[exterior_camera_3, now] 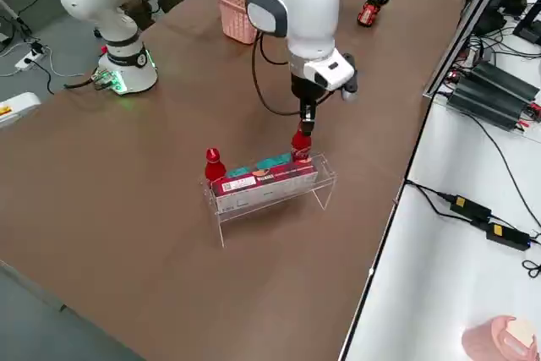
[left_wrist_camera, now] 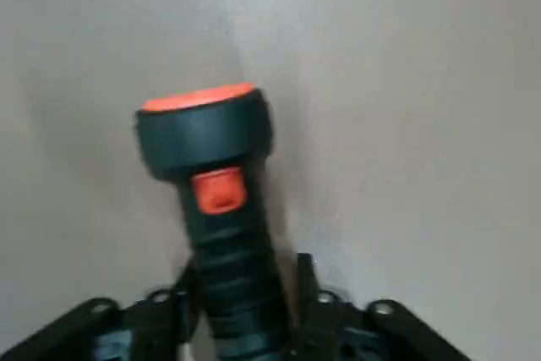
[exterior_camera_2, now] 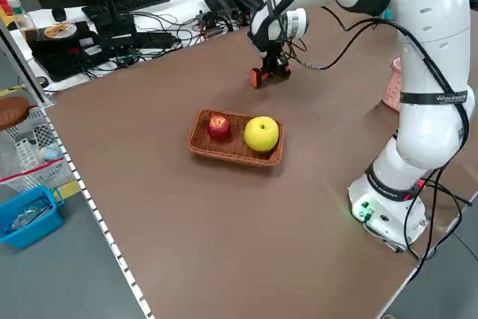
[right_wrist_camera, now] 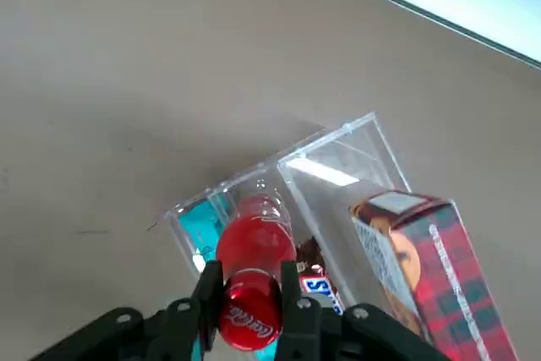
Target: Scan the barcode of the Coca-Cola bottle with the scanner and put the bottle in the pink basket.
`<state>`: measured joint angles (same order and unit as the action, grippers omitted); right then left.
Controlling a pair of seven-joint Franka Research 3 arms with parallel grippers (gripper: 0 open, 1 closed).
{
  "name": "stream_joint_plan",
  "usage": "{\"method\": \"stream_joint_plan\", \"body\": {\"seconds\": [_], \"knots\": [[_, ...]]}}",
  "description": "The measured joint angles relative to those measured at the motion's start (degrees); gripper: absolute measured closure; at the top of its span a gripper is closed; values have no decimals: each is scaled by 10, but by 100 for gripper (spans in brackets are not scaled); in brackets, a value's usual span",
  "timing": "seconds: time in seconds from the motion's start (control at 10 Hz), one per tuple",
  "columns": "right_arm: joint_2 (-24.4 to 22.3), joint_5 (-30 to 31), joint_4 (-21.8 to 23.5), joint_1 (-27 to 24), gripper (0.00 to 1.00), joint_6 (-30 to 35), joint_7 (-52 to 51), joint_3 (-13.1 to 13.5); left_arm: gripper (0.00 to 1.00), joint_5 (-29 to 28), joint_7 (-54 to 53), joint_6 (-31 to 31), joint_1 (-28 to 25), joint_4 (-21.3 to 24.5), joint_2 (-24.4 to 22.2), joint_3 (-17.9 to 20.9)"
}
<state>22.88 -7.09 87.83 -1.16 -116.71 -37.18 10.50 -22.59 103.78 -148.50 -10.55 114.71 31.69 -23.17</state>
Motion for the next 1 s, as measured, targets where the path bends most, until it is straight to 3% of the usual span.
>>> {"method": "stream_joint_plan", "body": {"seconds": [0.1,0.4,0.6,0.8,1.0], "knots": [[-26,-1,17,1,68,1,3,0,64,-6,0,0,0,0,0,-1],[-78,-4,36,7,68,44,45,-2,64,-7,-1,6,-1,-1,0,-4],[-92,-8,38,18,68,81,108,-5,64,-6,-1,60,-12,-23,0,-24],[-99,-72,48,28,68,116,182,-6,64,47,-3,120,-26,-69,-2,-53],[-99,-153,75,29,68,123,243,-7,64,159,-4,148,-28,-122,-4,-68]]}}
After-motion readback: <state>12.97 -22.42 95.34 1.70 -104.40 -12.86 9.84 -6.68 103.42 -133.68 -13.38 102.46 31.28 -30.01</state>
